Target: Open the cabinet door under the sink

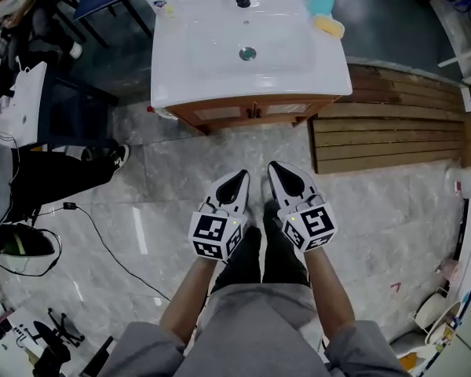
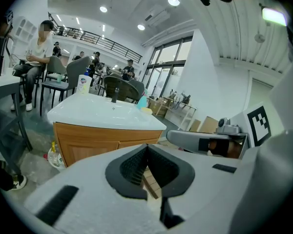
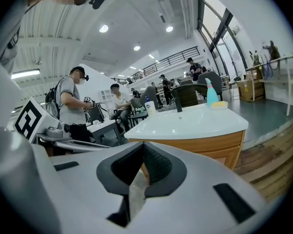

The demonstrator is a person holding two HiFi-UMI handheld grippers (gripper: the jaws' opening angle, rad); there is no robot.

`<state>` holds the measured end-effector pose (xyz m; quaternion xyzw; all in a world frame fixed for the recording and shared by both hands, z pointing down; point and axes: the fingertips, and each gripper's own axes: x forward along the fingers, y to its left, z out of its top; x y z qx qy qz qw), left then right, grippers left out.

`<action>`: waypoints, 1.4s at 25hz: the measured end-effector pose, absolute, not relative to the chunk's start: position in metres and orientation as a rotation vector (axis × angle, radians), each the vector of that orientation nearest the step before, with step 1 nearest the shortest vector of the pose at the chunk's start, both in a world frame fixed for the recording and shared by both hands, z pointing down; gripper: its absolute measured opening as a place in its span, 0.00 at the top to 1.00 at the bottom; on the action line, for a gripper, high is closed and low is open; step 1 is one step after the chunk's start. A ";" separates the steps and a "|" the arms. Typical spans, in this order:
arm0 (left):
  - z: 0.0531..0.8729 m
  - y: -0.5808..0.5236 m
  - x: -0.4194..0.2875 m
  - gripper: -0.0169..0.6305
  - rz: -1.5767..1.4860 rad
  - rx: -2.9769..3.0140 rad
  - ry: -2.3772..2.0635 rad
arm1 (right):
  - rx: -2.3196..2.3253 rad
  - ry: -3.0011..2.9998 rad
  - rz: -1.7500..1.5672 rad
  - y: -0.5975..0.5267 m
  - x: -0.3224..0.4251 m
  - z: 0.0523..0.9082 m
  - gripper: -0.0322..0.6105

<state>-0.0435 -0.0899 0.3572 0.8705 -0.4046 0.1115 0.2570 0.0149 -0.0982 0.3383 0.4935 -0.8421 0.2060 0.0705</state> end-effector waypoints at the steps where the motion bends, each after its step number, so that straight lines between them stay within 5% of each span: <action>1: 0.361 -0.095 -0.042 0.96 0.301 2.360 -1.103 | 1.474 -2.537 0.620 -0.103 0.015 0.343 0.94; 35: 0.540 -0.189 -0.011 0.96 0.493 2.305 -1.220 | 1.192 -2.589 0.685 -0.196 0.036 0.527 0.94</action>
